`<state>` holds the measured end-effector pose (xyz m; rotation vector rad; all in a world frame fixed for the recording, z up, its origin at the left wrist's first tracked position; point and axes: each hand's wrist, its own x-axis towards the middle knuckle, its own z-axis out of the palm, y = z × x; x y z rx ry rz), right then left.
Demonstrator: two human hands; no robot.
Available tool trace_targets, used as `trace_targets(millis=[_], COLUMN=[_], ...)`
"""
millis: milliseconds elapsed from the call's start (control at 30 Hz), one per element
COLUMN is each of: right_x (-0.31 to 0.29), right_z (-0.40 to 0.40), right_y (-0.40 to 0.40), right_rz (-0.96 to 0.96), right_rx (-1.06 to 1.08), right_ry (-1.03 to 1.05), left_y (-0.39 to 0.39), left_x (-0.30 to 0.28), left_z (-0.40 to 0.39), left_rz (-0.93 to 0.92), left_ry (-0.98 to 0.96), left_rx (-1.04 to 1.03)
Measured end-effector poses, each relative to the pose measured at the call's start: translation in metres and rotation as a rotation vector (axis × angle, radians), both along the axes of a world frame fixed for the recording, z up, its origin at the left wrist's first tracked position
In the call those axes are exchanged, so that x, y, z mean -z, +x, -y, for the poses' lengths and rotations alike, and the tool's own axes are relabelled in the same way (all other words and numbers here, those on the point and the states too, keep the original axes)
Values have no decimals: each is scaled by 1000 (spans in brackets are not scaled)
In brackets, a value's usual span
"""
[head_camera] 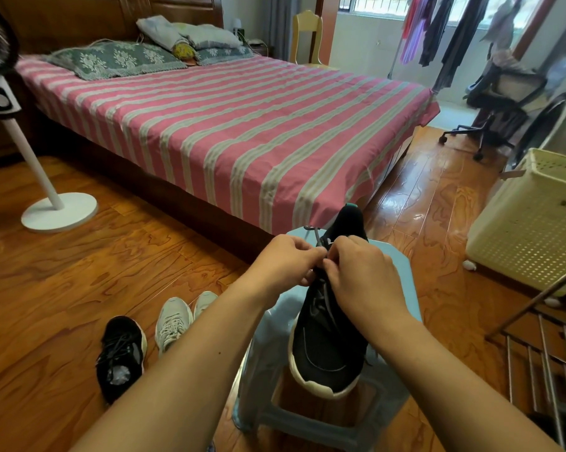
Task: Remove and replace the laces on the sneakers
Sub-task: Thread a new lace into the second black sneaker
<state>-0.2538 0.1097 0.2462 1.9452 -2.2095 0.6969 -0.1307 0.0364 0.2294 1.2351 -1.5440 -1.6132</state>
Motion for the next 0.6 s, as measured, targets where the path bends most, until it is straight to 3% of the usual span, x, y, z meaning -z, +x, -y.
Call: trace_targets(millis=[200, 367, 433, 500, 567, 600], right_x=[-4, -11, -12, -14, -18, -19], right_z=[0, 7, 8, 7, 4, 3], right_y=[-5, -23, -38, -50, -56, -57], right_rz=[34, 264, 284, 341, 496, 592], right_rx=[-66, -85, -70, -88, -94, -91], right_ry=[44, 72, 181, 218, 207, 214], left_y=[-2, 2, 20, 54, 95, 111], left_x=[-7, -19, -32, -44, -41, -33], left_z=[-1, -2, 10, 26, 38, 40], left_rz=[-43, -177, -313, -497, -681, -661], left_ry=[57, -150, -240, -256, -166, -106], left_rx=[-44, -354, -589, -967, -1292, -1363])
